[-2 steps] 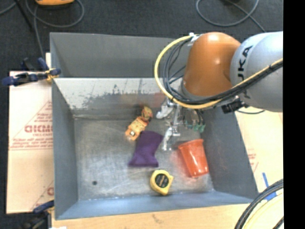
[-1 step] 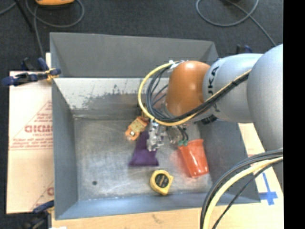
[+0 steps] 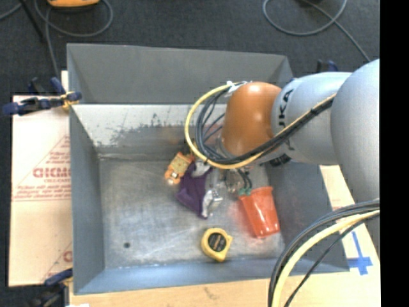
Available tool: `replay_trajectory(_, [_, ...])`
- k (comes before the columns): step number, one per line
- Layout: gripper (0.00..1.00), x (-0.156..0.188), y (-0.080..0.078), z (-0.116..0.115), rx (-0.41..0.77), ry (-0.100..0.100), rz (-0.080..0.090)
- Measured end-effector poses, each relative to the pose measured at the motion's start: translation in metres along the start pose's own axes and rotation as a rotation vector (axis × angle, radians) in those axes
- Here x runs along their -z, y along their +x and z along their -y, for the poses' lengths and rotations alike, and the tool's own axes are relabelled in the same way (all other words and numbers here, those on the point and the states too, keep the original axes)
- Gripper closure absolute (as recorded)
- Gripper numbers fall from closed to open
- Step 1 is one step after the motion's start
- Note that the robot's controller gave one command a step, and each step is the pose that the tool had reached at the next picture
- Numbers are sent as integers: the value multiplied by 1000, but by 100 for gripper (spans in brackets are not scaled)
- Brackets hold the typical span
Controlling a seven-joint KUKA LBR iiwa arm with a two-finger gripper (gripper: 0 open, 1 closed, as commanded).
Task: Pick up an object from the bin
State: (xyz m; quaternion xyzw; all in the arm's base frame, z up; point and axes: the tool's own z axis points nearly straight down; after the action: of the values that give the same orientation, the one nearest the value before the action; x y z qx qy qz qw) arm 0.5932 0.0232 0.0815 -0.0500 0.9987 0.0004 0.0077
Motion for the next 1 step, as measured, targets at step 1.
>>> replay_trajectory(1, [100,2,-5,0,-2,0,26])
